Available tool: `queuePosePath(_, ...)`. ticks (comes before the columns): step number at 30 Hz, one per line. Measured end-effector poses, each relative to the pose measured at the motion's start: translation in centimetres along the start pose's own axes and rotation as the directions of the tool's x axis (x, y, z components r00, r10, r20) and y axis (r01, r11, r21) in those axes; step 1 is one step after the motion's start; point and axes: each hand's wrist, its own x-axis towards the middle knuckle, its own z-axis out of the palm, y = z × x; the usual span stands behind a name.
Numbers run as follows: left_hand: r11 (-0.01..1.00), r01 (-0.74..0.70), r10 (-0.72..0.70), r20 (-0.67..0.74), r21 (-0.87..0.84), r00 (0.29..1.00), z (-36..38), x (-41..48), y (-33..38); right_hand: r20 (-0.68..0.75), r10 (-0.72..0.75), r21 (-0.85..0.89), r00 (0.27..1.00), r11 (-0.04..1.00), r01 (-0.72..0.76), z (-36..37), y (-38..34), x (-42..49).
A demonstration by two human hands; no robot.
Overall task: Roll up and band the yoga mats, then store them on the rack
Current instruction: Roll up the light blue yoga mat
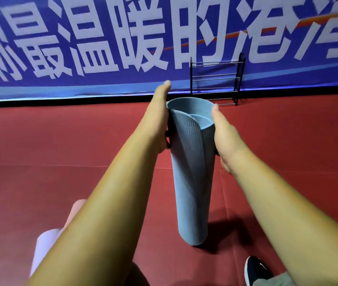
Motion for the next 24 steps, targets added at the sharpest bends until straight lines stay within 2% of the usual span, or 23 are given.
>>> queuePosePath(2,0.994,0.074,-0.073,-0.020,0.081,0.997,0.9,-0.9,1.2,-0.035,0.004,-0.030,0.999,1.000,-0.005,0.5,-0.4,0.0)
queuePosePath(4,0.985,0.095,-0.083,-0.088,0.147,0.993,1.5,-1.0,1.4,-0.068,0.017,-0.050,0.998,0.999,-0.020,0.6,-0.8,-0.3)
queuePosePath(7,0.958,0.046,0.006,-0.182,0.283,0.983,1.6,0.7,-0.3,-0.087,0.079,-0.031,0.993,0.996,-0.082,0.7,-1.1,-1.0)
queuePosePath(9,0.920,-0.004,0.087,-0.195,0.392,0.977,1.5,1.8,-4.1,-0.071,0.120,-0.050,0.990,0.991,-0.124,0.5,0.5,-1.2)
queuePosePath(11,0.926,0.003,0.078,-0.198,0.378,0.977,0.9,2.6,-9.2,-0.060,0.189,-0.053,0.980,0.980,-0.192,0.0,2.9,-1.9)
queuePosePath(13,0.941,0.081,-0.029,-0.161,0.328,0.987,0.5,2.7,-12.5,-0.028,0.285,-0.039,0.958,0.957,-0.286,-0.5,4.6,-2.3)
queuePosePath(15,0.934,0.127,-0.080,-0.153,0.333,0.985,0.5,3.3,-12.7,0.021,0.357,-0.024,0.934,0.934,-0.357,-1.0,5.0,-1.6)
queuePosePath(17,0.917,0.148,-0.088,-0.175,0.371,0.981,0.9,3.1,-11.3,0.012,0.391,-0.040,0.920,0.920,-0.391,-0.9,4.9,-0.7)
queuePosePath(24,0.849,0.048,0.045,-0.162,0.527,0.986,1.7,2.9,-10.8,-0.081,0.381,-0.148,0.921,0.909,-0.389,-0.6,5.3,1.2)
